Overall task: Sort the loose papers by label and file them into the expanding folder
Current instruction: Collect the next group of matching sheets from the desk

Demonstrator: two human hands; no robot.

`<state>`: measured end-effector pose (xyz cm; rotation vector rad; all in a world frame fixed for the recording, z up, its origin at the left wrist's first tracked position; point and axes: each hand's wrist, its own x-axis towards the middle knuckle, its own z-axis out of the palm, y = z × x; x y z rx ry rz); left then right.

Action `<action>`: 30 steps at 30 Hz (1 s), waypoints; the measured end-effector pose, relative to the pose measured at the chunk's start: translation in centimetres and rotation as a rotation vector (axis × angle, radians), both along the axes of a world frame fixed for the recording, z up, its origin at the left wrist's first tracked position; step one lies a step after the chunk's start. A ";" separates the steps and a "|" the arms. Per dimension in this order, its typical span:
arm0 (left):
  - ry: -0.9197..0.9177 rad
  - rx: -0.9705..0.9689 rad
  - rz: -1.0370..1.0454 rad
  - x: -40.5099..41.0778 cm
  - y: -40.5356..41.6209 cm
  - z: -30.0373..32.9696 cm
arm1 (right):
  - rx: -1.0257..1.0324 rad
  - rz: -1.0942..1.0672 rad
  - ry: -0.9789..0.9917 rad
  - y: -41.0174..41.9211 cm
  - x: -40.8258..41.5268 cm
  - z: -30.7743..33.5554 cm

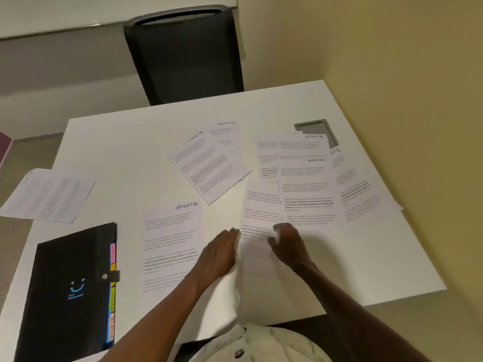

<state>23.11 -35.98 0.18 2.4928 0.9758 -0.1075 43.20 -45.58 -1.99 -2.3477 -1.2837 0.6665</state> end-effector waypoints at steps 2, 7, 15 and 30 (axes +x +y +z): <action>0.084 -0.072 -0.063 1.0 -1.0 -0.2 | -0.025 -0.164 -0.082 -0.6 3.7 -0.1; 0.335 -0.141 -0.179 2.4 -2.0 -1.7 | -0.233 -0.494 -0.157 -1.9 10.1 0.4; 0.489 -0.190 -0.113 2.1 0.3 -0.5 | -0.361 -0.610 -0.086 -1.4 12.2 -0.9; 0.153 -0.397 0.217 4.3 4.6 3.1 | -0.396 -0.769 0.121 -0.3 14.5 -0.2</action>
